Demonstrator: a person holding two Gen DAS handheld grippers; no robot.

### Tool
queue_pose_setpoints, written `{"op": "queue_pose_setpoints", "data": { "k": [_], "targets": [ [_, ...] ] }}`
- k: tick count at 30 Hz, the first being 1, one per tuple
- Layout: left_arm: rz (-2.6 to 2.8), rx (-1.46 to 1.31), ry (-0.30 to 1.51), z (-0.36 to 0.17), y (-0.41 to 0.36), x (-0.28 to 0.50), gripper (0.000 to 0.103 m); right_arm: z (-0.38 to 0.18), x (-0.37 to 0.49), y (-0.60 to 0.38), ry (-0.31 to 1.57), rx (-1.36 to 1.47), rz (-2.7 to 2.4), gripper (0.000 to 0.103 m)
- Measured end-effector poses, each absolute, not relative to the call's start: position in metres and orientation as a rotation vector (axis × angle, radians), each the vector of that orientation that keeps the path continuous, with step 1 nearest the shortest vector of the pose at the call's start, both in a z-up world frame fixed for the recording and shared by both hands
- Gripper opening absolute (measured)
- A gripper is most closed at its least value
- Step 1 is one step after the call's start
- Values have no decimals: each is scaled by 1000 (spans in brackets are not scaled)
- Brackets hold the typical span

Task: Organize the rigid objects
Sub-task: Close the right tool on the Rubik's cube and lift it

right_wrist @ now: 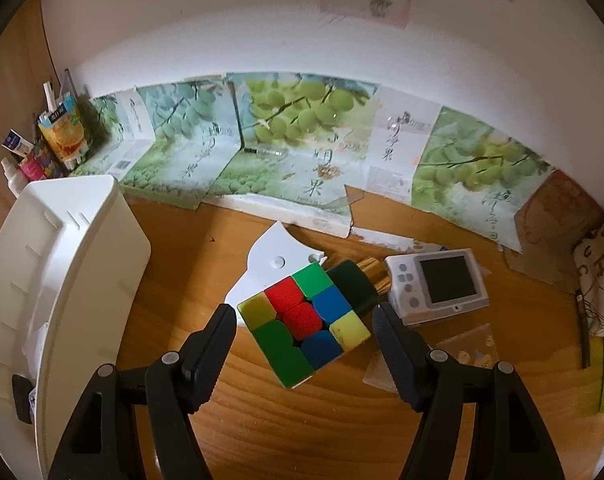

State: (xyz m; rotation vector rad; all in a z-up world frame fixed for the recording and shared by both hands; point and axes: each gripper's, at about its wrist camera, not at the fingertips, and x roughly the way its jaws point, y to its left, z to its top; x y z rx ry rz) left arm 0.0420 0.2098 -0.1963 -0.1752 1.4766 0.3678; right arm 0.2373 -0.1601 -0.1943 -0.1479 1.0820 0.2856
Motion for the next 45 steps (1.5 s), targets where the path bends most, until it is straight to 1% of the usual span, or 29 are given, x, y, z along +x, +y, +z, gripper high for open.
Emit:
{"op": "queue_pose_setpoints", "data": {
  "k": [5, 13, 19, 20, 22, 29, 36, 45],
  "targets": [
    [384, -185, 1474, -196, 210, 42, 18, -204, 240, -154, 1095, -177, 292, 79],
    [400, -198, 1473, -198, 215, 43, 18, -221, 246, -151, 1138, -214, 298, 80],
    [404, -197, 1473, -199, 216, 43, 18, -226, 247, -153, 1132, -207, 313, 79],
    [404, -196, 1473, -199, 216, 43, 18, -225, 246, -153, 1129, -207, 314, 79],
    [404, -196, 1472, -199, 216, 43, 18, -225, 245, -154, 1120, -213, 305, 74],
    [398, -191, 1470, -199, 216, 44, 19, -223, 243, -158, 1130, -193, 308, 70],
    [386, -187, 1460, -198, 215, 42, 18, -221, 233, -160, 1146, -168, 278, 63],
    [359, -170, 1450, -196, 212, 39, 18, -218, 202, -159, 1174, -130, 257, 63]
  ]
}}
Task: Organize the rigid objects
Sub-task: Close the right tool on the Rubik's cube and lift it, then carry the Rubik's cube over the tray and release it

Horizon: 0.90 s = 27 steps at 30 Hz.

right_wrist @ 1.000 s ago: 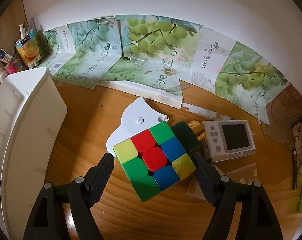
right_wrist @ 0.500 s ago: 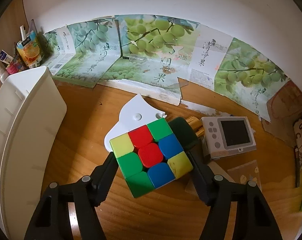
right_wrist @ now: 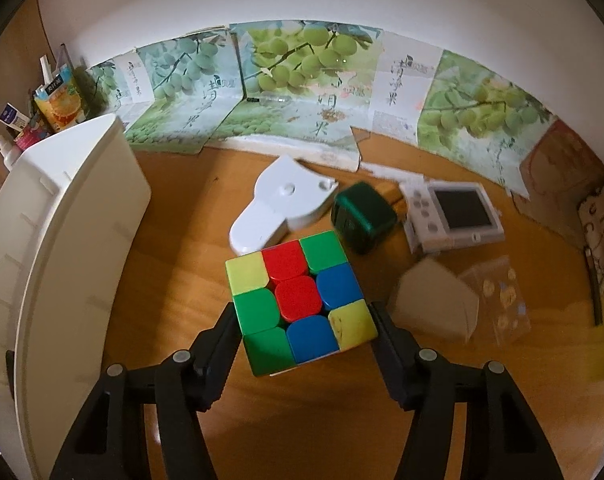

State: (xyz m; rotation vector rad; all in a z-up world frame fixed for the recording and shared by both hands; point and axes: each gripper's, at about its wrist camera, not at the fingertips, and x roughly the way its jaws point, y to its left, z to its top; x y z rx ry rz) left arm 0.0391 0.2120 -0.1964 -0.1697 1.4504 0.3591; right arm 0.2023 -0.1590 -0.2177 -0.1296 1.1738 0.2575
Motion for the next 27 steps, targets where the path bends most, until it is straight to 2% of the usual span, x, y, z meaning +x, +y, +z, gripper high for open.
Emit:
{"op": "queue_pose_setpoints", "data": {
  "k": [15, 27],
  "targets": [
    [262, -107, 1464, -197, 203, 32, 18, -202, 138, -162, 1220, -24, 148, 63],
    [140, -47, 1486, -201, 199, 30, 18, -145, 102, -147, 1141, 43, 129, 63]
  ]
}}
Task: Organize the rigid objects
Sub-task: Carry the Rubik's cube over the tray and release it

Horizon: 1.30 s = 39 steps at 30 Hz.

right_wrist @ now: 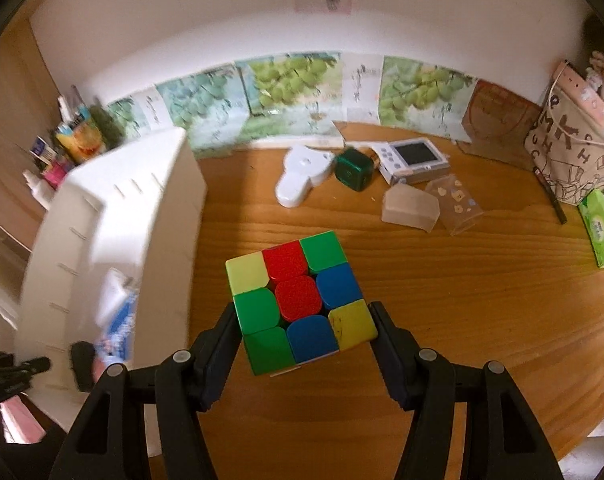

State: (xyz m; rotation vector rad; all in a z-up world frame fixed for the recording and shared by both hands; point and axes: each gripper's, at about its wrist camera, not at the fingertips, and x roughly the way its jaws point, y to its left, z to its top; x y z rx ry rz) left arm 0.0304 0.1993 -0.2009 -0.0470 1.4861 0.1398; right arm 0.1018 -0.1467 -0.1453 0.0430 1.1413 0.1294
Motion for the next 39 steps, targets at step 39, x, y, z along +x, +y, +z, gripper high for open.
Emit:
{"op": "queue_pose_setpoints", "data": {
  "k": [39],
  "targets": [
    [116, -112, 1420, -211, 215, 17, 18, -98, 47, -23, 1010, -65, 370, 76]
  ]
}}
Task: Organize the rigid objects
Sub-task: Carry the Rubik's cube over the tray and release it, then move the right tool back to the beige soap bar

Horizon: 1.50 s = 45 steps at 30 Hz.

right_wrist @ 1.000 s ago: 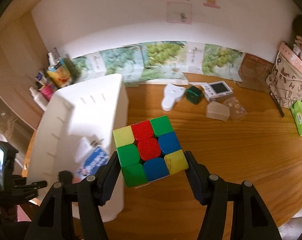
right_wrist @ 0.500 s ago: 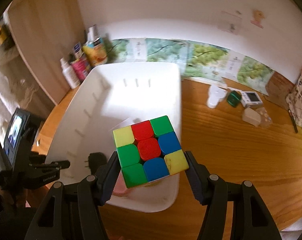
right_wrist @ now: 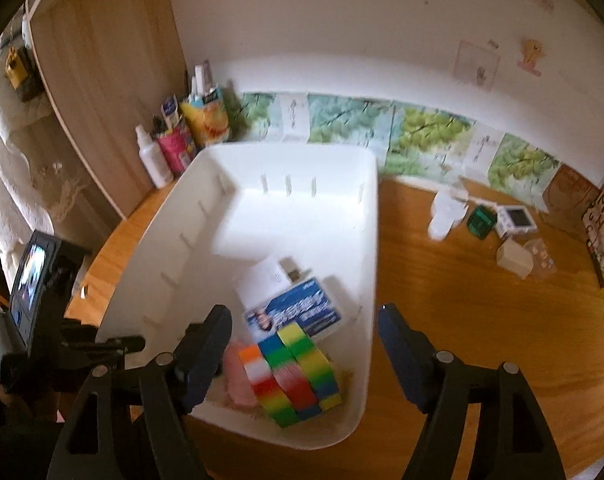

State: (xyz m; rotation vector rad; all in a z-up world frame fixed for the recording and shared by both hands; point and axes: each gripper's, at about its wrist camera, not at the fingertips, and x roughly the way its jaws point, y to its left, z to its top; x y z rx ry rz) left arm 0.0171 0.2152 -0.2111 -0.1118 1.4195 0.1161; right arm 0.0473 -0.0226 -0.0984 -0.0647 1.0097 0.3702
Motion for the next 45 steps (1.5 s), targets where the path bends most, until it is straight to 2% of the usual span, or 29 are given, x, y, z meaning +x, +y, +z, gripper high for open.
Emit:
{"op": "queue_pose_setpoints", "data": {
  "k": [12, 23, 37, 45],
  "targets": [
    [229, -184, 1420, -206, 214, 26, 18, -92, 77, -95, 867, -38, 219, 80],
    [336, -213, 1399, -201, 213, 22, 15, -129, 119, -184, 830, 47, 2, 80],
    [383, -254, 1387, -201, 217, 22, 15, -212, 176, -238, 928, 135, -53, 80],
    [417, -263, 1392, -202, 217, 23, 17, -236, 203, -243, 967, 133, -56, 80]
  ]
}}
